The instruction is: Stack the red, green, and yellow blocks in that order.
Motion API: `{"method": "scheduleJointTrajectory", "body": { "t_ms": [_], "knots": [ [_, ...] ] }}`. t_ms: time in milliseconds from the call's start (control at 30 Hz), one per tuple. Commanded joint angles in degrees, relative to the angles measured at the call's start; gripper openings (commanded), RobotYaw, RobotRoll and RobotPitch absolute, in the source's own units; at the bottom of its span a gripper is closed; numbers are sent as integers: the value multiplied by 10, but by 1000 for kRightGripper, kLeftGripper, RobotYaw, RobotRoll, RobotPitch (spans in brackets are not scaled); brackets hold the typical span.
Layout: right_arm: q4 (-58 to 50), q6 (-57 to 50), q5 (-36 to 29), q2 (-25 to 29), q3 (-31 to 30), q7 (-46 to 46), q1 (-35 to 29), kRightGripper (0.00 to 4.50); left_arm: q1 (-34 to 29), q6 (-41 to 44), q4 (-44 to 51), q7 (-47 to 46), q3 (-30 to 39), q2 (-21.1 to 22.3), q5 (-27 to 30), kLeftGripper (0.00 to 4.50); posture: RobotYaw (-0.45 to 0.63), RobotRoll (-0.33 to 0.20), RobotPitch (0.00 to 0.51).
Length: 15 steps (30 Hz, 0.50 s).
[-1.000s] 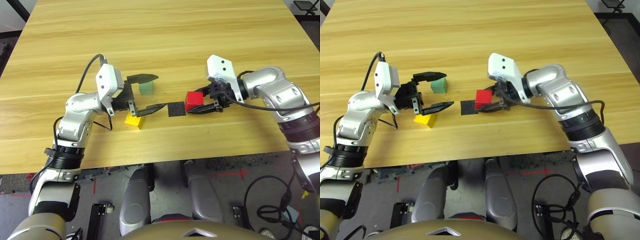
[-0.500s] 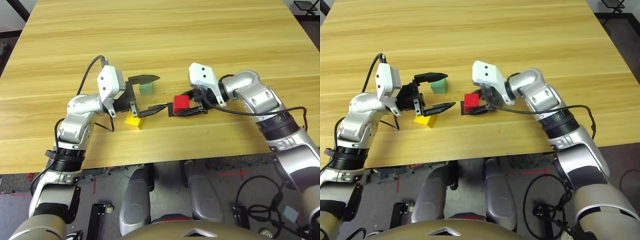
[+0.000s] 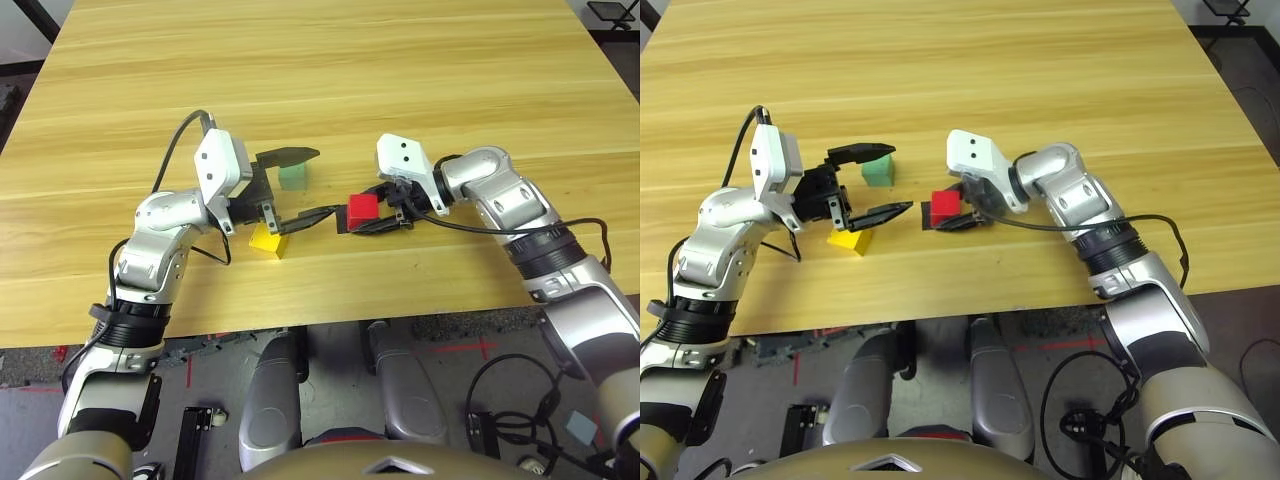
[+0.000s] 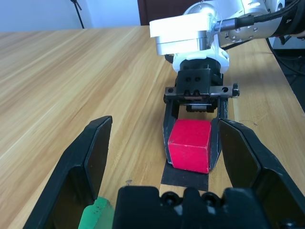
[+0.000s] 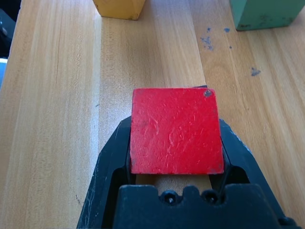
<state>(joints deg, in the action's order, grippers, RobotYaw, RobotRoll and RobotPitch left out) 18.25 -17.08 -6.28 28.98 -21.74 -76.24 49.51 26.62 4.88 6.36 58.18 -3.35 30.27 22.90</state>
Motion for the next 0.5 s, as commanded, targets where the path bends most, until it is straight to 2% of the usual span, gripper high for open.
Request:
{"method": "scheduleJointTrajectory", "body": {
  "t_ms": [33,333,367,400,500],
  "knots": [
    [15,22,11,-14,-7,-2,2,2105,-9,9,19,-4,3,-1,7,4500,373,-50,283],
    [34,38,20,-28,-2,-3,9,2105,-15,23,32,-14,8,0,14,4500,383,-49,283],
    [35,40,21,-28,-1,-3,10,2815,-14,24,31,-15,9,0,14,4500,382,-50,281],
    [38,42,22,-28,0,-3,11,2986,-13,24,30,-16,10,0,15,4500,381,-51,280],
    [44,47,24,-29,3,0,15,4051,-9,24,27,-18,9,-3,14,4500,379,-51,278]
  ]
}}
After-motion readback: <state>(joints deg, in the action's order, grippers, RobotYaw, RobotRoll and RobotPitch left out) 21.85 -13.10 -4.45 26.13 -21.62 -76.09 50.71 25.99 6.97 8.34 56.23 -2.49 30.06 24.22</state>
